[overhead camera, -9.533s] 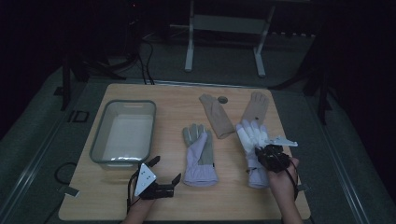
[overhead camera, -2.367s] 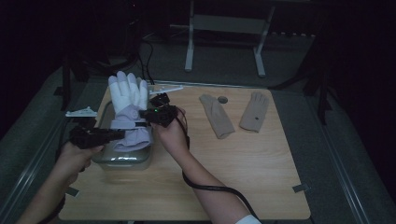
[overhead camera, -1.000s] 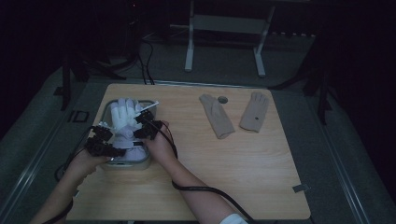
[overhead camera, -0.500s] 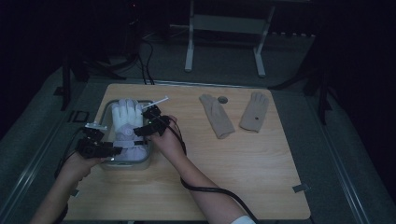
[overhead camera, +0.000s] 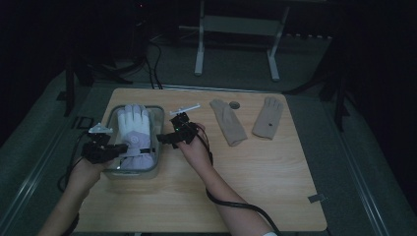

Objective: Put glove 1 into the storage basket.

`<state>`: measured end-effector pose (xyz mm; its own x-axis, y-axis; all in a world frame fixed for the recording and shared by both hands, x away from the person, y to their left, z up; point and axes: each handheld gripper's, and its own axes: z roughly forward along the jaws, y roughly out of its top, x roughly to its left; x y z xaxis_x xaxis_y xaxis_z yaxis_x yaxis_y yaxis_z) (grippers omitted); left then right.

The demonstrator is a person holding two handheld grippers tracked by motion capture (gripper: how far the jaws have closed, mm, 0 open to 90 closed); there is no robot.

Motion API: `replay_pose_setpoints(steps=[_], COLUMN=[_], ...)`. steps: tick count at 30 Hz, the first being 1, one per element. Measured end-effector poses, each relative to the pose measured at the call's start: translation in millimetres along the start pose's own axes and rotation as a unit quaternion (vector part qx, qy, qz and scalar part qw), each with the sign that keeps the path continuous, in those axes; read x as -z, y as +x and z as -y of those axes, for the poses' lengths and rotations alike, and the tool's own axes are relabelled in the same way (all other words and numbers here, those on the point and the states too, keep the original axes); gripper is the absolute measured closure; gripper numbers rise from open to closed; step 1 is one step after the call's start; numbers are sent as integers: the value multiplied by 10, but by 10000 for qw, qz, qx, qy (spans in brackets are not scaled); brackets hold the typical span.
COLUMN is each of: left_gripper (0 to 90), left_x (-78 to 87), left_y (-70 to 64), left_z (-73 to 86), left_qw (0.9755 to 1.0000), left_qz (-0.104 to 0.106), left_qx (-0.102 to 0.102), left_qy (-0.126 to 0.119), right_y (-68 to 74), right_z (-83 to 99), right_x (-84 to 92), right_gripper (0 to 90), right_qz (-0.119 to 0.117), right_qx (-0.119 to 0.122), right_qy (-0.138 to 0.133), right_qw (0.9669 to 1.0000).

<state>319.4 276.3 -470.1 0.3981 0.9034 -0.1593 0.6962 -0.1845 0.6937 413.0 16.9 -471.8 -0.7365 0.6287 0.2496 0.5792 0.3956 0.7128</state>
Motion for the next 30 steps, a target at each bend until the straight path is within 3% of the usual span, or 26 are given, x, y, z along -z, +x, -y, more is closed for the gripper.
replay_pose_setpoints(steps=[5,9,12,15,17,21,25,30], left_gripper=[886,898,897,897,896,896,897,887], left_x=[-154,-323,-496,-616,-673,-792,-886,-872], left_y=[-20,-26,-31,-4,3,8,53,13], left_z=[-191,-282,-302,-295,-318,-349,-367,-380], left_qw=[9988,9982,9984,9983,9984,9963,9958,9970], left_qz=[-329,-498,-532,-484,-366,-547,-428,-335], left_qx=[154,155,144,296,281,226,372,371], left_qy=[-333,-312,-81,112,312,616,725,597], right_y=[-86,-161,-217,-271,-315,-381,-424,-466], right_z=[42,73,103,143,177,234,274,296], right_x=[87,156,199,241,261,275,289,322], right_gripper=[207,210,209,210,210,212,212,213], right_qz=[51,91,120,142,168,194,216,252], right_qx=[-10,-48,-78,-119,-146,-227,-258,-295], right_qy=[-43,-88,-75,-67,-46,-7,13,-6], right_qw=[10000,9999,9999,9998,9997,9996,9994,9992])
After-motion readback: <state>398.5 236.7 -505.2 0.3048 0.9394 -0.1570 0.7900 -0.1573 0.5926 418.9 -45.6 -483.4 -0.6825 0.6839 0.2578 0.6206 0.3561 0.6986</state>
